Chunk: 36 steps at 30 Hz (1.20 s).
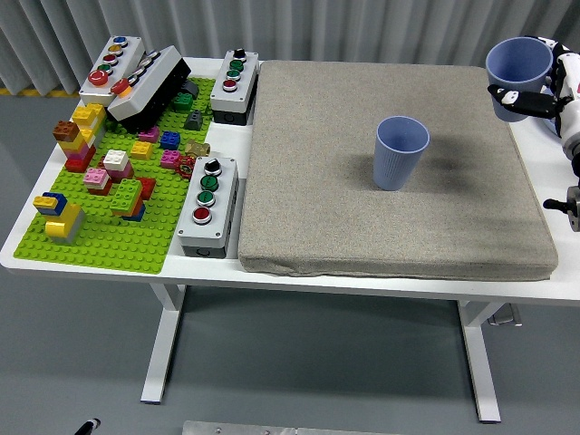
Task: Pick cup pour cup place
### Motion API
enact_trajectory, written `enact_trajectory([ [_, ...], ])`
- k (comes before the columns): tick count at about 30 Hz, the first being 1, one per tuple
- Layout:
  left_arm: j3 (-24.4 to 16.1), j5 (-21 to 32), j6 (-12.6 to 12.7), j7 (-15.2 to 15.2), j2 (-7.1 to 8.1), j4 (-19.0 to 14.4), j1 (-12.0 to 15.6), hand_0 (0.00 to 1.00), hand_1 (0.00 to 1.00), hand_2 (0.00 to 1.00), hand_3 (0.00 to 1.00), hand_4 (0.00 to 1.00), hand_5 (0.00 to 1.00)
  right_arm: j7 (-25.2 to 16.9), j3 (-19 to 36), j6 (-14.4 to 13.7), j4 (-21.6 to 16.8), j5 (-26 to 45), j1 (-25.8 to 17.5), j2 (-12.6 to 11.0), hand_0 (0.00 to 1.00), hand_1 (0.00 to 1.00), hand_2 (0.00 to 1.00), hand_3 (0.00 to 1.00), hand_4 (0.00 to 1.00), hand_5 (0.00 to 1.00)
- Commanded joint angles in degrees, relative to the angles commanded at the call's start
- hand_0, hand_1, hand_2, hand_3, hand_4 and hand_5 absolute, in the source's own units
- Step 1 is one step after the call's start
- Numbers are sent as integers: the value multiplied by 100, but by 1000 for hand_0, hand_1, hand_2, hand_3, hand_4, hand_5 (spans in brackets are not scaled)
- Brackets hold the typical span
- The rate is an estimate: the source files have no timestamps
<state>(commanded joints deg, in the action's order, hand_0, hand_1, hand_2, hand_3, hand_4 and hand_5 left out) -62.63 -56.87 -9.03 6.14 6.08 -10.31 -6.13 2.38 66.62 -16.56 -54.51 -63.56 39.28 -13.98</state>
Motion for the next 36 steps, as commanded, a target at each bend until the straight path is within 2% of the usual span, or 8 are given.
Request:
enact_trajectory([
  [2, 3, -3, -2, 0, -5, 0, -3, 839, 816, 880, 801, 636, 998, -27, 41, 2, 80, 450, -67, 56, 667, 621, 504, 609, 660, 2],
  [5, 17, 1, -3, -3, -10, 0, -9, 839, 816, 880, 801, 636, 998, -80, 114, -12, 166, 751, -163, 140, 667, 621, 504, 609, 660, 2],
  [17, 53, -12, -16, 4, -9, 0, -22, 839, 815, 880, 801, 635, 998, -112, 118, -24, 323, 550, -425, 396, 666, 619, 504, 611, 659, 2],
  [22, 73, -10, -21, 12, -9, 0, -22, 839, 815, 880, 801, 635, 998, -350, 78, -52, 333, 603, -544, 490, 668, 619, 505, 611, 660, 2],
  [26, 86, -8, -24, 15, -9, 0, -29, 840, 815, 880, 801, 635, 998, -554, 51, 4, 408, 738, -610, 543, 673, 624, 504, 611, 659, 2],
  [36, 140, 22, -30, 14, 3, 0, -28, 839, 815, 881, 801, 634, 998, -635, -31, 17, 463, 818, -675, 573, 676, 624, 505, 611, 661, 2],
])
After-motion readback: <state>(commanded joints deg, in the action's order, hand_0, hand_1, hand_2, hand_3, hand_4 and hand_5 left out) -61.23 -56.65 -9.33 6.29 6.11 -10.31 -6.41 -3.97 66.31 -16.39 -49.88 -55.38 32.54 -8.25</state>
